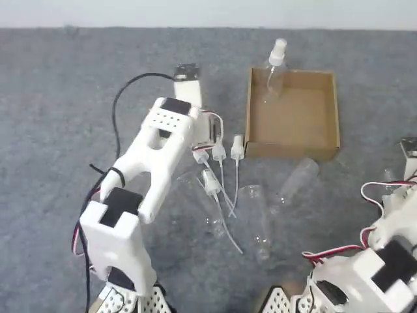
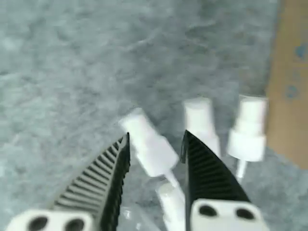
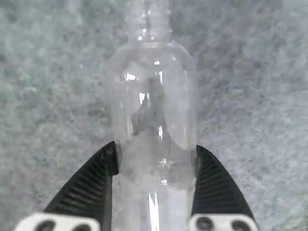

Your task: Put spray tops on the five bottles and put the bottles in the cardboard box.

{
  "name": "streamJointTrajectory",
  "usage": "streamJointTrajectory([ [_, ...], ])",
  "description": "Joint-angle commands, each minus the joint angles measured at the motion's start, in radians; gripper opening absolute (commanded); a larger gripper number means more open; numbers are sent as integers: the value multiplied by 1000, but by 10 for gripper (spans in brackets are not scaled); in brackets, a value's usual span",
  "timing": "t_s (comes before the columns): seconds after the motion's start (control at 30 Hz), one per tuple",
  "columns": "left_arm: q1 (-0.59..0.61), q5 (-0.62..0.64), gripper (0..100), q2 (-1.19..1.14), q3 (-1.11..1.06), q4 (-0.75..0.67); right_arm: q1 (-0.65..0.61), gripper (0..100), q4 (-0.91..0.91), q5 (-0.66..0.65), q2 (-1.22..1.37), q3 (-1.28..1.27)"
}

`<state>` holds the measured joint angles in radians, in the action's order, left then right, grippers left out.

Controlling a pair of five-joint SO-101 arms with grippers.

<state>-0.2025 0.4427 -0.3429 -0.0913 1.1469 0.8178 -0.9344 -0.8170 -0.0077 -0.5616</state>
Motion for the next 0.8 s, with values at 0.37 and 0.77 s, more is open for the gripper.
streamJointTrajectory([
  [0.37, 0, 12, 161, 14, -99, -98, 7, 78, 12, 8, -8, 52],
  [0.77, -63, 14, 95, 14, -145, -187, 12, 78, 10, 8, -8, 52],
])
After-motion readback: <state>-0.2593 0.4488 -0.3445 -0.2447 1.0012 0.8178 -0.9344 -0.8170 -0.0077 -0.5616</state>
